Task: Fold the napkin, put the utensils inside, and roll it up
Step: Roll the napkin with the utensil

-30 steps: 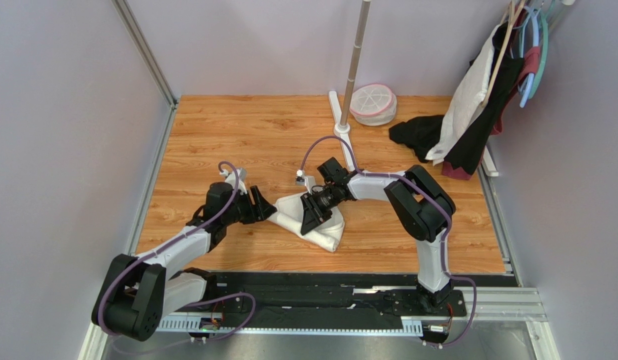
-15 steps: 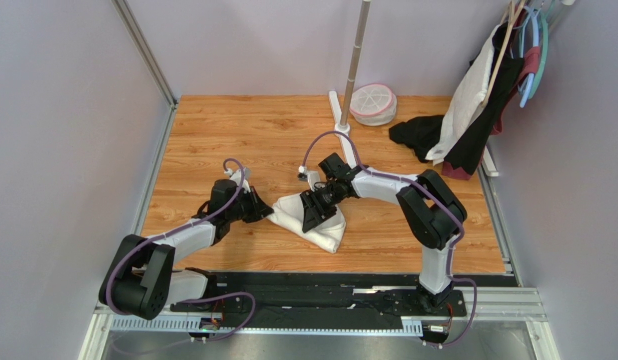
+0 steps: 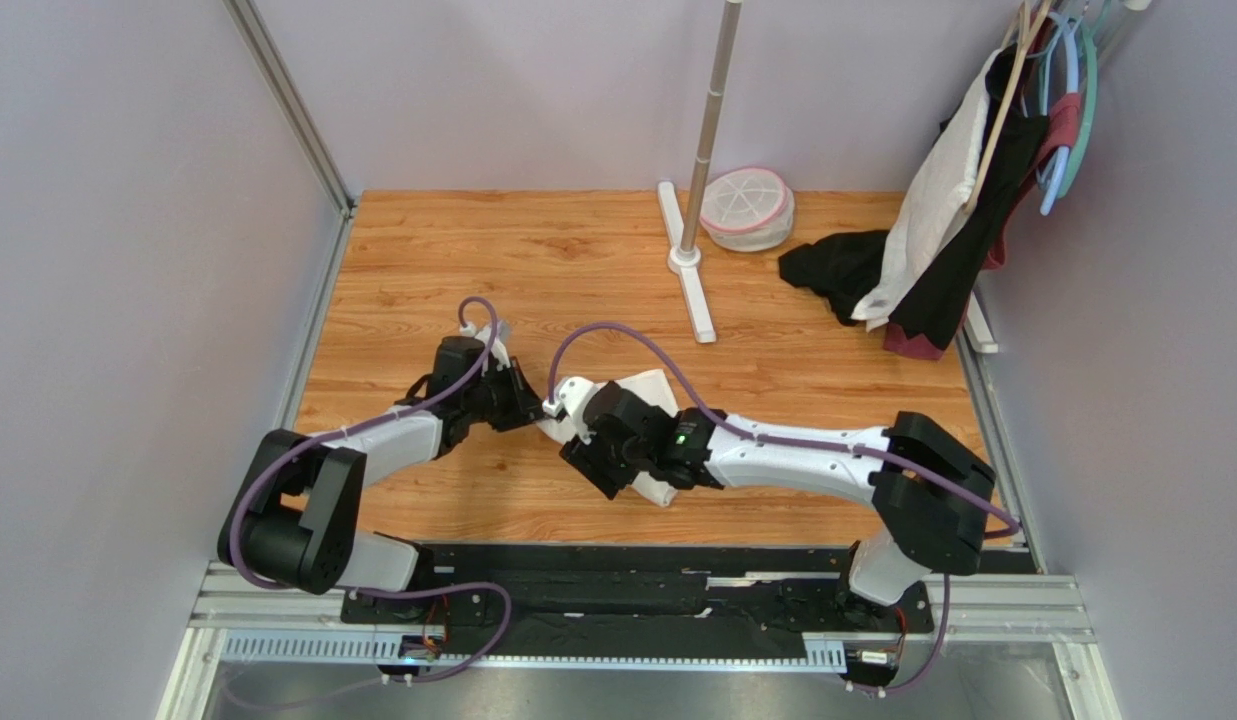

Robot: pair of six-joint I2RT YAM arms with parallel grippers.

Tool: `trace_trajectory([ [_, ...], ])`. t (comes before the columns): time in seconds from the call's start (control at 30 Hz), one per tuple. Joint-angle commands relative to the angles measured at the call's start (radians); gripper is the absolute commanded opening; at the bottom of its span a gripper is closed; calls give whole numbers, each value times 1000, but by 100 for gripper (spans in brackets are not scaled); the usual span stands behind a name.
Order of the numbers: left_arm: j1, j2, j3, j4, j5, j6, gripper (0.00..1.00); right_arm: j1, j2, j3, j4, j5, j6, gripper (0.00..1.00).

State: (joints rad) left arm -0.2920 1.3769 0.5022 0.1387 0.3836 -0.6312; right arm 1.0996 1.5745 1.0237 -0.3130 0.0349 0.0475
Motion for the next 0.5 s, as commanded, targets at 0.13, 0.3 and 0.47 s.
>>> trace_trajectory([
  [0.13, 2, 31, 50, -5, 40, -16, 0, 83, 139, -1, 114, 295, -90, 56],
  [0.3, 2, 34, 56, -10, 44, -13, 0, 85, 186, -5, 121, 356, -98, 56],
  [0.47, 2, 39, 65, -8, 61, -2, 0, 79, 222, -11, 118, 387, -94, 57],
])
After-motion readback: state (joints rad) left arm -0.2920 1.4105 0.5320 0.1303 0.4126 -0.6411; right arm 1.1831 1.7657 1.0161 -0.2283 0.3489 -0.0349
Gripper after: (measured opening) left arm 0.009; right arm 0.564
